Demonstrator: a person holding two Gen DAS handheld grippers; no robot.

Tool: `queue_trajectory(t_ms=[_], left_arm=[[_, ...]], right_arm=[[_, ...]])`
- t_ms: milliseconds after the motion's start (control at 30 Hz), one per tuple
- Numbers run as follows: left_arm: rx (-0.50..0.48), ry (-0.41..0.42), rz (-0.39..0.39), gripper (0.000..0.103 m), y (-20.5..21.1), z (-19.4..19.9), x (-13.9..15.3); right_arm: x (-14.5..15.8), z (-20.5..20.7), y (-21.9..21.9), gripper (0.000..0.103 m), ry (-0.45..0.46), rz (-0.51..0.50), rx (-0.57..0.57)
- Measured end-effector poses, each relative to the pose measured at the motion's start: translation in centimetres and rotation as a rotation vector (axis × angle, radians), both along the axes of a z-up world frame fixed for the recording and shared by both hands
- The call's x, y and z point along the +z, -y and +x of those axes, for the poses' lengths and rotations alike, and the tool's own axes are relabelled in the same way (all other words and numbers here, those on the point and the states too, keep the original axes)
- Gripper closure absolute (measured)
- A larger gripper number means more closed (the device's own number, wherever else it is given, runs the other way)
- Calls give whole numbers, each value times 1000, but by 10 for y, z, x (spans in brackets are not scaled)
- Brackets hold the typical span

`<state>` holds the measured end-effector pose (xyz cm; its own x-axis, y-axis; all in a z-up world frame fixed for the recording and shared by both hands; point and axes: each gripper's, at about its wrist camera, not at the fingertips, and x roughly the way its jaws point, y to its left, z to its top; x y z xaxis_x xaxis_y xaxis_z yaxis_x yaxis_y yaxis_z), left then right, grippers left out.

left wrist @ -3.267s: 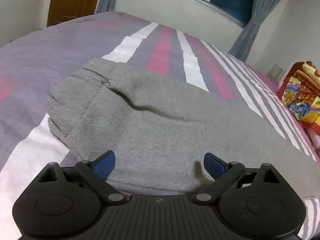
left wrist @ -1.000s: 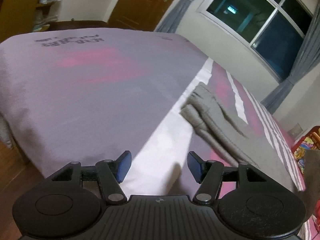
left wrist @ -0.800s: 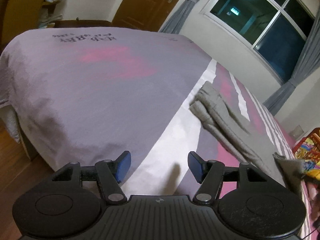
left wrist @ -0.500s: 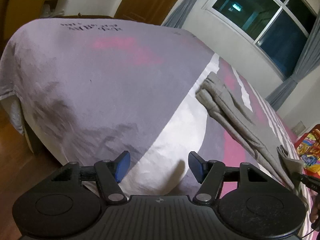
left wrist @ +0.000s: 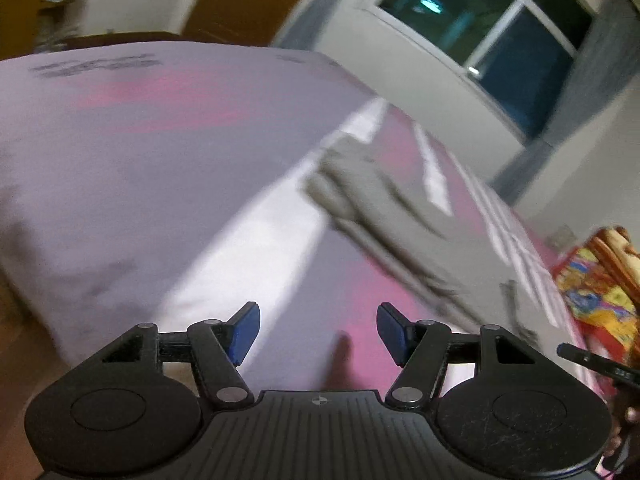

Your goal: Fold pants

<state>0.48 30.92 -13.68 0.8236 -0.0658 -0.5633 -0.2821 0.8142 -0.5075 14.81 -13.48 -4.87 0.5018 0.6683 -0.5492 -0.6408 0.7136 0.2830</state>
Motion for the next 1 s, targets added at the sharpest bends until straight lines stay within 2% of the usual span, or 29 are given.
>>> queue_trajectory(t_ms=[67,167,233,267,333,400,467,567,700,800,833,1000], left_arm=[[-80,35,-26,39,22,25,10],[-220,94,-86,39,64,63,23],[-321,127,-161,39,95,92,28],[-379,122,-226,40,111,110,27],[-437,82,-310,40,136,138,19],[-465,-7,-377,40,157,162,8],[-444,-78,-433,40,166,174,-4],[-419,-123,-511,40,168,181,-18],[-413,-140,-540,41,174,183,-31],[-398,-127,-537,67,177,186,-40],[-390,-128,-527,82,177,187,-43],[-404,-45,-458,84,180,177,-35]], right_arm=[[0,-6,32,87,0,39,-106],[-3,-18,77,87,21,60,-284],[-7,-23,109,86,-8,109,-400],[-9,-24,121,85,-23,124,-440],[-15,-26,140,85,-52,143,-501],[-19,-28,151,85,-69,156,-524],[-21,-29,156,84,-68,152,-527],[-24,-30,160,83,-59,154,-527],[-29,-29,171,82,-67,182,-563],[-34,-21,175,82,-85,184,-591],[-36,-18,176,83,-96,178,-602],[-40,-14,178,83,-121,178,-611]])
